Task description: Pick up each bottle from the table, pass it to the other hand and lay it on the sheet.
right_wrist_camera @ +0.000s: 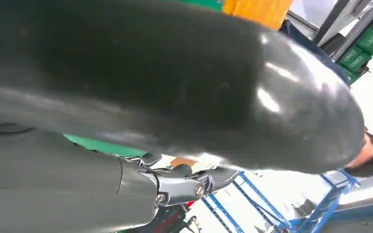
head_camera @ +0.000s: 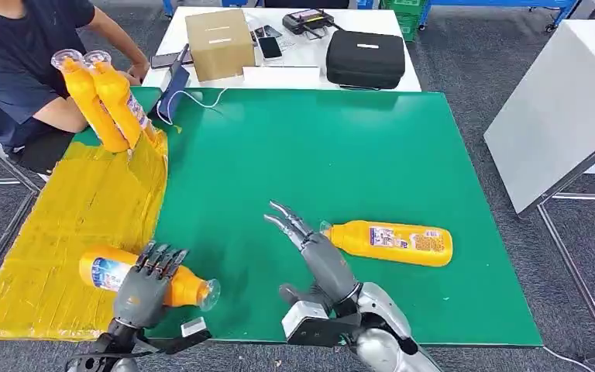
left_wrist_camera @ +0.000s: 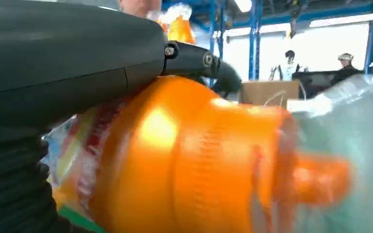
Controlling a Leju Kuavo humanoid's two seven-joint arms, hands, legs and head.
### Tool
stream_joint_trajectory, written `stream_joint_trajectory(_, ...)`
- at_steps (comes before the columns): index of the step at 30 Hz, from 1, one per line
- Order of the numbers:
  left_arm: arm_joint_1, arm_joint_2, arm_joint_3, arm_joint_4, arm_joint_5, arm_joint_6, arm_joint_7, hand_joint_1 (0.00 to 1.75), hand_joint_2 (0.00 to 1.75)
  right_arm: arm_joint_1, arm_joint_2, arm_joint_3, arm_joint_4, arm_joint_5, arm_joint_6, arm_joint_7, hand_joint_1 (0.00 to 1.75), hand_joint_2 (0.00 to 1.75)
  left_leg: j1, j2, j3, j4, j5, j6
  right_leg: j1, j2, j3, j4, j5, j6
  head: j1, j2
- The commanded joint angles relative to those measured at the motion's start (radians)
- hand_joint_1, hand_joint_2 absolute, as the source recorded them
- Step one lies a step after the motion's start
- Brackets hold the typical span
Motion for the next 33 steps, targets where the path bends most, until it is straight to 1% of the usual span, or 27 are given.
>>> stream_joint_trajectory(1, -0.011, -0.031, 0.076, 0.022, 0.037, -0.064, -0.007, 0.0, 0.0, -0.014, -0.005, -0.017, 0.036, 0.002, 0.006, 0.0, 0.0, 0.0, 0.001, 0.001, 0.003, 0.0, -0.001, -0.001, 0.001, 0.002, 0.003, -0.001, -0.001, -0.001, 0.0, 0.0)
stream_joint_trajectory(2, -0.011, -0.031, 0.076, 0.022, 0.037, -0.064, -0.007, 0.0, 0.0, -0.014, -0.005, -0.017, 0.036, 0.002, 0.006, 0.0, 0.0, 0.0, 0.001, 0.001, 0.001, 0.0, 0.0, -0.001, 0.0, 0.001, 0.001, -0.001, 0.0, -0.001, 0.0, 0.0)
stream_joint_trajectory(9, -0.007, -0.034, 0.089, 0.014, 0.049, -0.07, -0.009, 0.0, 0.0, -0.01, -0.006, -0.02, 0.034, 0.007, 0.005, 0.0, 0.0, 0.0, 0.001, 0.001, 0.002, 0.0, -0.001, -0.001, 0.001, 0.002, 0.003, -0.001, -0.001, -0.002, 0.0, 0.0)
stream_joint_trajectory(16, -0.016, -0.045, 0.123, 0.008, 0.117, -0.151, -0.031, 0.0, 0.0, 0.01, -0.014, -0.045, 0.021, 0.026, 0.0, 0.002, 0.0, 0.0, 0.001, 0.0, 0.002, 0.0, -0.001, -0.001, 0.001, 0.001, 0.003, -0.001, -0.001, -0.001, 0.0, 0.0)
stream_joint_trajectory(18, -0.005, -0.071, 0.151, -0.04, 0.226, -0.166, -0.08, 0.0, 0.0, 0.025, -0.015, -0.051, 0.016, 0.05, 0.0, 0.005, 0.0, 0.0, 0.001, 0.0, 0.001, 0.0, -0.001, -0.001, 0.001, 0.0, 0.002, -0.001, -0.001, -0.001, 0.0, 0.0)
stream_joint_trajectory(20, 0.008, -0.102, 0.194, -0.112, 0.459, -0.237, -0.181, 0.0, 0.0, 0.043, -0.017, -0.066, 0.012, 0.084, -0.019, 0.014, 0.0, 0.0, 0.001, 0.0, 0.001, 0.001, -0.001, -0.001, 0.001, 0.0, 0.001, 0.0, -0.001, -0.001, 0.0, 0.0)
stream_joint_trajectory(22, 0.02, -0.144, 0.265, -0.233, 0.785, -0.43, -0.286, 0.0, 0.0, 0.068, -0.025, -0.099, 0.011, 0.167, -0.058, 0.041, 0.0, 0.0, 0.001, -0.001, 0.0, 0.001, -0.001, -0.001, 0.001, 0.0, 0.001, 0.0, -0.001, -0.001, 0.0, 0.0)
stream_joint_trajectory(23, 0.029, -0.162, 0.298, -0.292, 0.885, -0.508, -0.309, 0.0, 0.0, 0.071, -0.037, -0.115, 0.02, 0.224, -0.073, 0.071, 0.0, 1.75, 0.002, -0.002, 0.001, 0.002, -0.001, -0.001, 0.002, -0.001, 0.002, 0.0, -0.001, -0.001, 0.0, 0.0)
stream_joint_trajectory(24, 0.046, -0.189, 0.339, -0.373, 0.995, -0.596, -0.322, 0.0, 0.0, 0.079, -0.046, -0.15, 0.033, 0.275, -0.092, 0.102, 0.0, 1.75, 0.002, -0.001, -0.001, 0.002, -0.001, -0.001, 0.002, 0.0, 0.001, 0.0, -0.001, -0.001, 0.0, 0.0)
stream_joint_trajectory(25, 0.059, -0.204, 0.359, -0.423, 1.038, -0.632, -0.316, 0.0, 0.0, 0.084, -0.05, -0.177, 0.042, 0.293, -0.101, 0.111, 0.0, 1.75, 0.002, -0.001, 0.0, 0.003, -0.002, -0.001, 0.002, 0.0, 0.002, 0.0, -0.002, -0.001, 0.0, 0.0)
stream_joint_trajectory(28, 0.068, -0.212, 0.369, -0.453, 1.035, -0.65, -0.3, 0.0, 0.0, 0.086, -0.052, -0.196, 0.048, 0.297, -0.099, 0.097, 0.0, 1.75, 0.001, 0.001, 0.0, 0.002, -0.001, -0.001, 0.001, 0.001, 0.001, 0.0, 0.0, -0.001, 0.0, 0.0)
stream_joint_trajectory(30, 0.079, -0.227, 0.388, -0.479, 1.127, -0.711, -0.311, 0.0, 0.0, 0.102, -0.055, -0.242, 0.046, 0.377, -0.128, 0.151, 0.0, 1.75, 0.001, 0.001, 0.001, 0.001, -0.001, -0.001, 0.001, 0.002, 0.001, -0.001, 0.0, -0.001, 0.0, 0.0)
stream_joint_trajectory(33, 0.114, -0.246, 0.412, -0.558, 1.195, -0.755, -0.314, 0.0, 0.0, 0.138, -0.094, -0.318, 0.033, 0.42, -0.139, 0.177, 0.0, 1.75, 0.001, 0.0, 0.001, 0.001, -0.001, -0.001, 0.002, 0.001, 0.003, -0.001, -0.001, -0.001, 0.0, 0.0)
